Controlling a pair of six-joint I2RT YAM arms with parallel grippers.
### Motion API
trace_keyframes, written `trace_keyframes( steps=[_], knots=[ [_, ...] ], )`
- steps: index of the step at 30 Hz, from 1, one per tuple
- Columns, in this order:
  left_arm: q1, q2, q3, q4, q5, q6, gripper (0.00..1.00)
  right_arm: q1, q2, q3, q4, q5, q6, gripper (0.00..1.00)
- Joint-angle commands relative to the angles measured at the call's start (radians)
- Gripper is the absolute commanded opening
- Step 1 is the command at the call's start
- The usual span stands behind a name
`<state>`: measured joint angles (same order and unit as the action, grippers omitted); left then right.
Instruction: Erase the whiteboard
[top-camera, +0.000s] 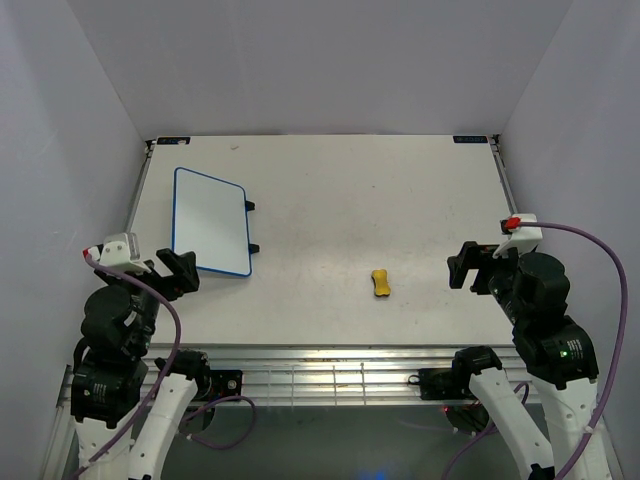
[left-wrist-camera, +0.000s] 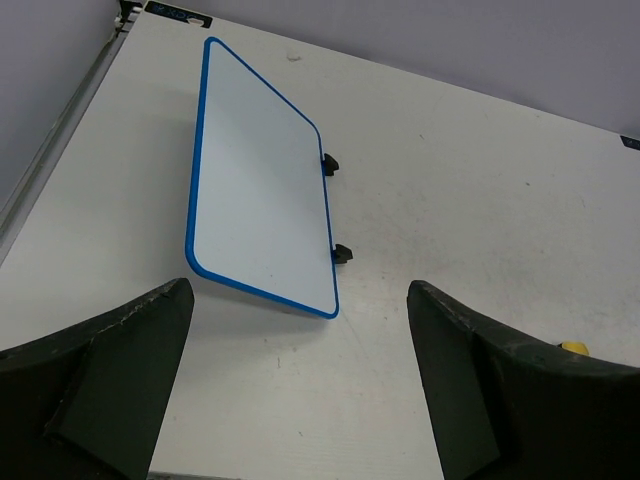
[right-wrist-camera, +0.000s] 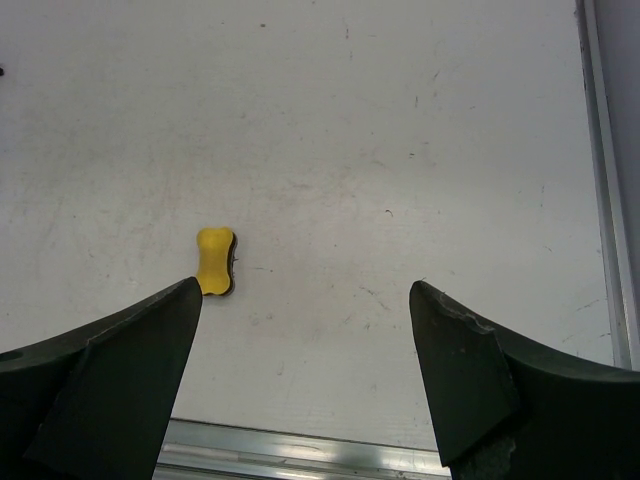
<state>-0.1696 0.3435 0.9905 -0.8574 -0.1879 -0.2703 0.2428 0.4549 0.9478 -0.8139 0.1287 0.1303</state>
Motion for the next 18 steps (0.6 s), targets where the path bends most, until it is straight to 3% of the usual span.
trace_keyframes(
  steps=[1,18],
  knots=[
    [-0.008,-0.017,0.004,-0.006,-0.047,-0.001,0.98,0.003,-0.002,0.036,0.005,0.012,-0.015,0.9],
    [-0.01,-0.035,-0.02,0.024,-0.105,-0.021,0.98,0.003,0.021,0.031,0.016,0.009,-0.02,0.9]
  ],
)
